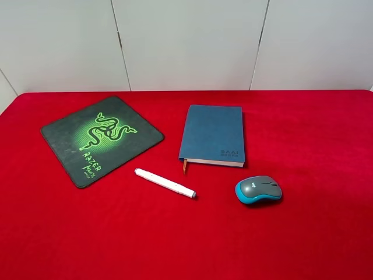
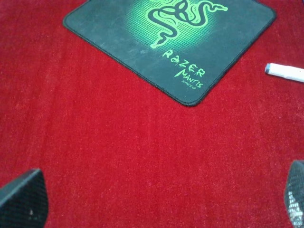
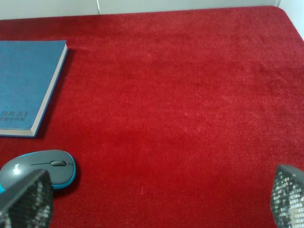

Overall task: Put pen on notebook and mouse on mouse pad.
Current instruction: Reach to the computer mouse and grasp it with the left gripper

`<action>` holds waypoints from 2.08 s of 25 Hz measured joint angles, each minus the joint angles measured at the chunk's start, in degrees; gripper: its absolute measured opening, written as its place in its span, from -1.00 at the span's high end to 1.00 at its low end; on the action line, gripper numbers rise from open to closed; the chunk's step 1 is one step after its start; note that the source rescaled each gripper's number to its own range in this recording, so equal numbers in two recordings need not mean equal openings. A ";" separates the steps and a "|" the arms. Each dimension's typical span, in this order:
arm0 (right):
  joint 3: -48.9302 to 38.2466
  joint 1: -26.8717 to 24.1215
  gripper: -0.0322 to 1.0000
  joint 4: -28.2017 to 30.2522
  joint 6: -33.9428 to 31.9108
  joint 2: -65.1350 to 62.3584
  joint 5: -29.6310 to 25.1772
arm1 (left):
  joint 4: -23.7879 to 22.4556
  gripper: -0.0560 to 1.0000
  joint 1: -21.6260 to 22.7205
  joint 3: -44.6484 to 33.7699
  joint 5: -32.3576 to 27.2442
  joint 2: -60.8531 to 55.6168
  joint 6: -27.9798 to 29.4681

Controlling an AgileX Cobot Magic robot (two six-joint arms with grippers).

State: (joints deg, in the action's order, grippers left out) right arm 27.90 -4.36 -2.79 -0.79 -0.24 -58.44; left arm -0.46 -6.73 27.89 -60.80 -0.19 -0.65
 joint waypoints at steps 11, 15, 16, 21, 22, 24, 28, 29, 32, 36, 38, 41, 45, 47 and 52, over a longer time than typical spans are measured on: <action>0.00 0.00 -1.00 0.00 0.00 0.00 0.00 | 0.00 -1.00 0.00 0.00 0.00 0.00 0.00; 0.00 0.00 -1.00 0.00 0.00 0.00 0.00 | 0.00 -1.00 0.00 0.00 0.00 0.00 0.00; 0.00 0.00 -1.00 0.00 0.00 0.00 0.00 | 0.00 -1.00 0.00 0.00 0.00 0.00 0.00; 0.00 0.00 -1.00 0.00 0.00 0.00 0.00 | 0.00 -1.00 0.00 0.00 0.00 0.00 0.00; 0.00 0.00 -1.00 0.00 0.00 0.00 0.00 | 0.00 -1.00 0.00 0.00 0.00 0.00 0.00; 0.00 0.00 -1.00 0.00 0.00 0.00 0.00 | 0.00 -1.00 0.00 0.61 -0.64 0.00 0.00; 0.00 0.00 -1.00 0.00 0.00 0.00 0.00 | 0.00 -1.00 0.00 3.80 -1.67 3.69 0.06; 0.00 0.00 -1.00 0.00 0.00 0.00 0.00 | 0.00 -1.00 0.00 4.75 -1.67 5.45 0.06; 0.00 0.00 -1.00 0.00 0.00 0.00 0.00 | 0.00 -1.00 0.00 8.39 -2.19 11.54 -0.19; 0.00 0.00 -1.00 0.00 0.00 0.00 0.00 | 0.89 -1.00 0.02 14.03 -3.83 21.51 -1.84; 0.00 0.00 -1.00 0.00 0.00 0.00 0.00 | 1.98 -1.00 0.02 16.80 -4.18 26.51 -3.51; 0.00 0.00 -1.00 0.00 0.00 0.00 0.00 | 3.62 -1.00 -1.17 20.14 -4.13 33.62 -4.99; 0.00 0.00 -1.00 0.00 0.00 0.00 0.00 | 4.07 -1.00 -7.22 23.47 -3.14 42.59 -5.25; 0.00 0.00 -1.00 0.00 0.00 0.00 0.00 | 4.26 -1.00 -10.71 25.02 -2.82 47.58 -5.37; 0.00 0.00 -1.00 0.00 0.00 0.00 0.00 | 5.11 -1.00 -17.65 30.34 -1.29 60.81 -5.96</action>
State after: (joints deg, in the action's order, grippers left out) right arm 27.90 -4.36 -2.79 -0.79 -0.24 -58.44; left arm 4.65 -24.38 58.23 -62.09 60.62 -6.61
